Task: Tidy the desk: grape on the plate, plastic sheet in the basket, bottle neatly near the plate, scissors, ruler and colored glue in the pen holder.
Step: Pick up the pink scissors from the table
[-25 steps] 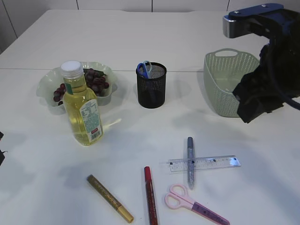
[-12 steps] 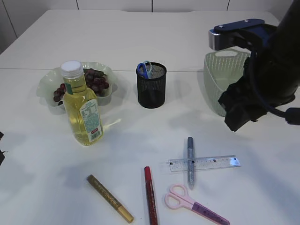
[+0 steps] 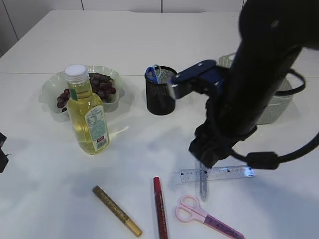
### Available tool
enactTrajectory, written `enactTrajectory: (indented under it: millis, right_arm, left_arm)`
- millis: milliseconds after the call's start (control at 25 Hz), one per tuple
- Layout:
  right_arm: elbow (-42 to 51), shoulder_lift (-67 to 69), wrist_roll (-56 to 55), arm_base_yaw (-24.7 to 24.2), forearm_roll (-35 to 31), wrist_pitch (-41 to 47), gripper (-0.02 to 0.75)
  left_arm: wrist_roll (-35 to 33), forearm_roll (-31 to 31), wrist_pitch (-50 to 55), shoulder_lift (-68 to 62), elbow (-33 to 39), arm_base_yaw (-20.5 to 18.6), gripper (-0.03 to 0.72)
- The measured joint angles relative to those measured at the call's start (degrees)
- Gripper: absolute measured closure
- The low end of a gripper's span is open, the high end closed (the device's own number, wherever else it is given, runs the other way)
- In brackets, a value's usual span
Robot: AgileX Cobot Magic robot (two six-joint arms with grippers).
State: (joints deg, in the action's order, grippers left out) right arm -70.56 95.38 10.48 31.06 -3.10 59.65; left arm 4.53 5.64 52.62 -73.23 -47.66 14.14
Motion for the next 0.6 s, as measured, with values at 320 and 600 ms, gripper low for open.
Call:
enactTrajectory:
  millis: [320, 600]
  right_arm:
    - [0.0, 9.4, 4.2, 4.2, 2.3, -2.7, 0.353]
    - [0.0, 11.7, 7.6, 4.2, 3.4, -2.5, 0.353]
  left_arm:
    - [0.0, 0.0, -1.4, 0.0, 0.0, 0.0, 0.379]
    - [0.0, 0.0, -1.5, 0.0, 0.0, 0.0, 0.379]
